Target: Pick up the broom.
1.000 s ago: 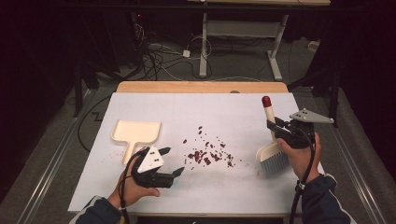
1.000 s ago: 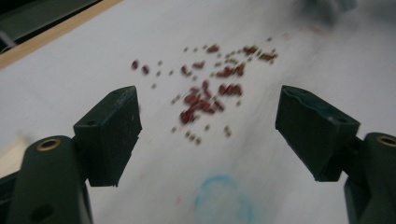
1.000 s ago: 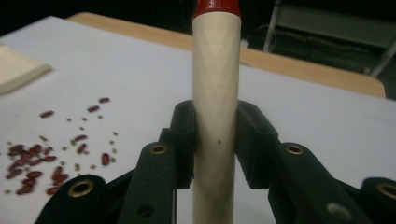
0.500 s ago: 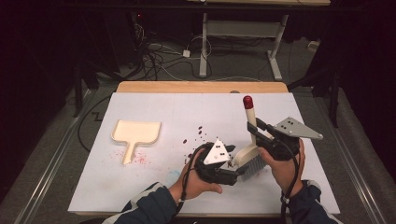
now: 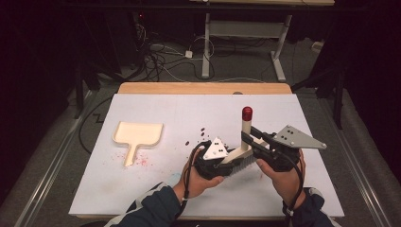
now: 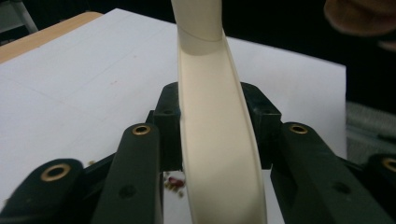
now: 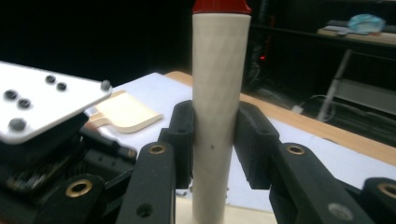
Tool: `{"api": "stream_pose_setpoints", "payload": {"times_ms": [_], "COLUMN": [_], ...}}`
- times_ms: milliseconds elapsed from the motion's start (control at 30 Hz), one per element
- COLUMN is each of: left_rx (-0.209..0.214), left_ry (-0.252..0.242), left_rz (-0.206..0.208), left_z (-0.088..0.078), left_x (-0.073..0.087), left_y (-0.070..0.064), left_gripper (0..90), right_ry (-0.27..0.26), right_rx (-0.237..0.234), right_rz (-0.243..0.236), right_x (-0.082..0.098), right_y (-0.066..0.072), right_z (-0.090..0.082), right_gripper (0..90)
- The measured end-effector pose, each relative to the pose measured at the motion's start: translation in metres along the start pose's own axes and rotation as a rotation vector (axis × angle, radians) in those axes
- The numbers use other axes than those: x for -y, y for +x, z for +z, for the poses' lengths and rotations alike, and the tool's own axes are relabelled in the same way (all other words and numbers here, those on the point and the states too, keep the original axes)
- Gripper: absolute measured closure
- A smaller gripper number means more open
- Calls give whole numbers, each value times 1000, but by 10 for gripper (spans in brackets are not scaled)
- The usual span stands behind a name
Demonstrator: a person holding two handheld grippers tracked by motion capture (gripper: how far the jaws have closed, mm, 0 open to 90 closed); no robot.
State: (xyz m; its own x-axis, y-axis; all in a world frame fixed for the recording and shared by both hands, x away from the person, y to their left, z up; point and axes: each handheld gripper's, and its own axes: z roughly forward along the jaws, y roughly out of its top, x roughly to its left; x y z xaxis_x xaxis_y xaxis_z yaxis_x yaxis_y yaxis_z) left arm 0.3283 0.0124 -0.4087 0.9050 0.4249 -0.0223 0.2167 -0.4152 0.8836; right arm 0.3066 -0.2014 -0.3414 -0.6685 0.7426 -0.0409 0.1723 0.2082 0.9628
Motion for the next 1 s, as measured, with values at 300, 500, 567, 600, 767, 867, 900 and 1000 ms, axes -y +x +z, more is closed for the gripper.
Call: {"api": "stream_pose_setpoints", "payload": {"times_ms": [300, 500, 567, 600, 767, 867, 900, 1000], "left_rx": [102, 184, 214, 230, 259, 268, 248, 177], "left_ry": [65, 98, 105, 108, 120, 117, 111, 100], "left_rz": [144, 207, 218, 227, 243, 233, 233, 229], "left_z": [-35, -52, -53, -52, -50, -49, -49, -50], "left_x": [0, 9, 13, 15, 18, 20, 20, 20], "left_y": [8, 4, 2, 0, -2, -1, 0, 3], "left_gripper": [655, 655, 654, 654, 653, 636, 628, 533], "right_ry": [32, 196, 256, 281, 371, 367, 368, 371], "right_rx": [-257, -405, -440, -468, -594, -658, -665, -630], "right_rz": [-213, -308, -352, -361, -405, -395, -394, -396], "right_x": [1, 19, 26, 29, 50, 54, 55, 56], "right_y": [-14, -16, -9, -6, 6, 10, 10, 11], "right_z": [-18, -4, 6, 10, 30, 35, 35, 37], "right_gripper": [572, 419, 358, 365, 526, 634, 641, 676]}}
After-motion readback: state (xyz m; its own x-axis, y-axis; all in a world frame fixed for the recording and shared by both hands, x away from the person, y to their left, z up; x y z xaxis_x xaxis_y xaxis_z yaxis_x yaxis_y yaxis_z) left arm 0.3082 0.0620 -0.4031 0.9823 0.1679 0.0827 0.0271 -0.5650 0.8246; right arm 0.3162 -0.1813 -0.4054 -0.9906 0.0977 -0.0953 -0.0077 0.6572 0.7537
